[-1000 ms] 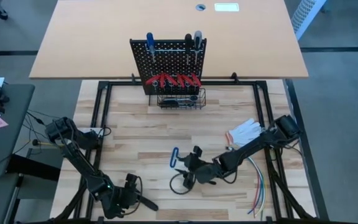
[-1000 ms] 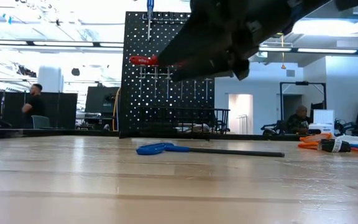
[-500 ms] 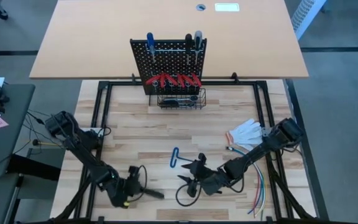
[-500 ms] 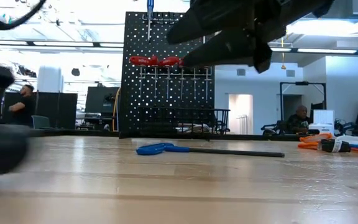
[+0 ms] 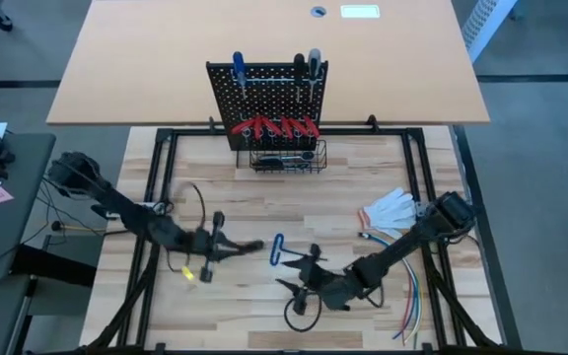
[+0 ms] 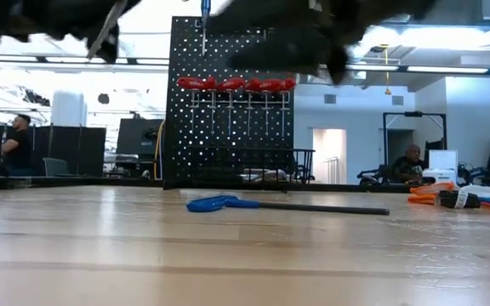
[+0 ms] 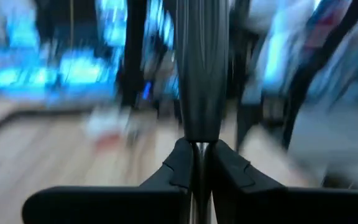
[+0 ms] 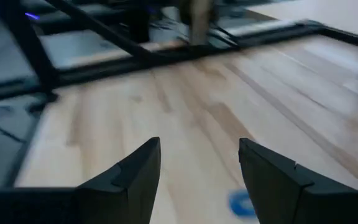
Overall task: Hang tools onto peg board
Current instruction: Hang the black screwdriver on the pegboard
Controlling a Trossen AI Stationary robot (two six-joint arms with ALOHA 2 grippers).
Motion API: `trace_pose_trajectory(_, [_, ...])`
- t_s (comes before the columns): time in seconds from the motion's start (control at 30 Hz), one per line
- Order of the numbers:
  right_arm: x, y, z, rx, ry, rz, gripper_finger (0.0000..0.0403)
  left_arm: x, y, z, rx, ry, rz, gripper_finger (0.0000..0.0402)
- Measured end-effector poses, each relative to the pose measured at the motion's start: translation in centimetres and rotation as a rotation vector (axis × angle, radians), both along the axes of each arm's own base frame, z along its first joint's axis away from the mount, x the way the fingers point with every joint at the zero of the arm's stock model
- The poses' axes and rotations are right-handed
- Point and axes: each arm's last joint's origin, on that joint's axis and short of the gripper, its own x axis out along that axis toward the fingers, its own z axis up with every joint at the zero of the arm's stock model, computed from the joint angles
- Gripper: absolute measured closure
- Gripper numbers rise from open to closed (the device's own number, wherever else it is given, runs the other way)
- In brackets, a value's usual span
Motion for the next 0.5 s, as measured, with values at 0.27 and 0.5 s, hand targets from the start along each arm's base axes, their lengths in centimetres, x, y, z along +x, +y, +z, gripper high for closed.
trace_pose_trajectory(0.27, [6.9,-4.0,1.1,-0.062,-0.136,0.165,0.0184,-0.8,2.3,1.8,-0.089,-0.319,-0.208,0.0382])
trace_pose_trajectory(0.5, [11.4,-4.7,3.1,-0.265,-0.183,0.189,0.0184,-1.2,2.1,2.5,-0.077,-0.368,-0.213,0.0382])
